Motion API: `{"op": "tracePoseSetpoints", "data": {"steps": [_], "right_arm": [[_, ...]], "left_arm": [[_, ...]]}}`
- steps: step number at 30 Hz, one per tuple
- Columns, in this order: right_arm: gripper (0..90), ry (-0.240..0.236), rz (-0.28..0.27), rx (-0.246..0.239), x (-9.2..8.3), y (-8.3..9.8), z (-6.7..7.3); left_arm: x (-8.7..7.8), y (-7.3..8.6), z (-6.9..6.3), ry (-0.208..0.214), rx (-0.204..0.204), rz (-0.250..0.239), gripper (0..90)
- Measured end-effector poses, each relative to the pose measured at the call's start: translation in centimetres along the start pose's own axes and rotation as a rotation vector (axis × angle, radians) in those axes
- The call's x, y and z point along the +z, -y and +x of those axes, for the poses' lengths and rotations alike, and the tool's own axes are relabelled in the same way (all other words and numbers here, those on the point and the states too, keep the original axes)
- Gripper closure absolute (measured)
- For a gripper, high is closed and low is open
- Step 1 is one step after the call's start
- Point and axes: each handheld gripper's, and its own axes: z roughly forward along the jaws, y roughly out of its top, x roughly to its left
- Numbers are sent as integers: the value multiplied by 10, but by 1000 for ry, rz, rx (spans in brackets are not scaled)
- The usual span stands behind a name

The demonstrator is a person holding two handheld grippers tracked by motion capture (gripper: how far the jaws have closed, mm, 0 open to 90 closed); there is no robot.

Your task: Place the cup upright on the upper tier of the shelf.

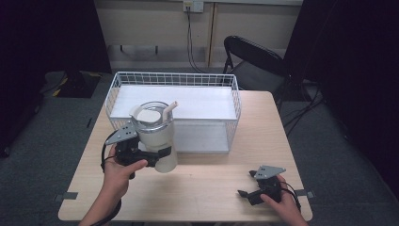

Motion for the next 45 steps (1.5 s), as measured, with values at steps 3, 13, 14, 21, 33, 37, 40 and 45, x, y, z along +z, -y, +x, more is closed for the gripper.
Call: {"op": "tracePoseSetpoints", "data": {"steps": [3,13,14,21,33,37,40,45], "right_arm": [[100,0,0,0,0,0,0],[100,0,0,0,0,0,0],[100,0,0,0,0,0,0],[100,0,0,1,0,0,0],[100,0,0,0,0,0,0],[100,0,0,0,0,0,0],[100,0,0,0,0,0,0],[100,0,0,0,0,0,0]], "left_arm": [[-1,-3,1,-1,2,14,103],[-9,-19,3,-13,25,9,103],[-10,-20,3,-13,24,4,103],[-14,-31,1,-4,7,-13,104],[-19,-53,0,-15,17,-16,104],[-21,-61,0,-23,33,-18,104],[-23,-67,-1,-25,38,-24,104],[-24,-75,-2,-24,45,-19,104]]}}
